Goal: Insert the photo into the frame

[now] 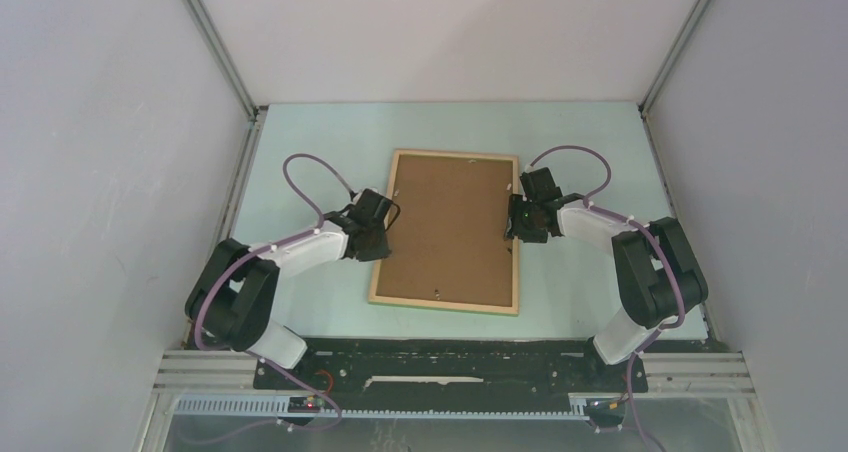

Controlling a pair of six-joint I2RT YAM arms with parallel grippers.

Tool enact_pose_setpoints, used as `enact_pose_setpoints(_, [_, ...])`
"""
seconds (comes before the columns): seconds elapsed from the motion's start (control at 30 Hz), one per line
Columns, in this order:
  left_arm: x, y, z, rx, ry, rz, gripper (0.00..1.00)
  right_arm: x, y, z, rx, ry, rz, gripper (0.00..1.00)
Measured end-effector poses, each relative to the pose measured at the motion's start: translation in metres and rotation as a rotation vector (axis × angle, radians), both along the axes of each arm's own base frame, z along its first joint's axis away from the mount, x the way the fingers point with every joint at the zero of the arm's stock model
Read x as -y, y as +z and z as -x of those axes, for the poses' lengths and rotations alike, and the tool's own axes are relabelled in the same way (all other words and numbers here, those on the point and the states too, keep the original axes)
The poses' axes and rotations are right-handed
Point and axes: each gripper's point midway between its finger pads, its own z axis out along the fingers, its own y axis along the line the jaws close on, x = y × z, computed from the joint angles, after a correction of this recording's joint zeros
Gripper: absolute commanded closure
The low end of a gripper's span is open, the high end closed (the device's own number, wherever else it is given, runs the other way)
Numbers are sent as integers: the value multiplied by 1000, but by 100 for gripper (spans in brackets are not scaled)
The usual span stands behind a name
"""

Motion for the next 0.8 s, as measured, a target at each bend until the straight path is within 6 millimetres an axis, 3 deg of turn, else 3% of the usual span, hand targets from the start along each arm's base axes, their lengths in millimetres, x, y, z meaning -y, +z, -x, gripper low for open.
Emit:
enact_pose_setpoints(0.1, [0, 0, 1, -6, -12, 2, 79, 0, 0, 0, 0, 0, 0, 42])
enact_pose_setpoints(0.17, [-1, 0, 1, -8, -15, 1, 63, 0, 0, 0, 0, 0, 1, 43])
enact_pose_setpoints(0.23, [-3, 1, 1, -9, -17, -1, 37, -1, 0, 0, 0, 2, 3, 43])
enact_pose_setpoints(0.37, [-8, 8, 2, 3, -3, 0, 16, -1, 0, 0, 0, 2, 7, 42])
enact_pose_setpoints(0.47, [-9, 25, -3, 57, 6, 16, 11, -1, 0, 0, -1, 3, 8, 42])
enact_pose_setpoints(0.63, [-9, 40, -21, 88, 36, 19, 10, -1, 0, 0, -2, 2, 11, 42])
enact_pose_setpoints(0.8, [-2, 51, -78, 125, 80, 37, 17, -1, 0, -2, -7, 2, 18, 42])
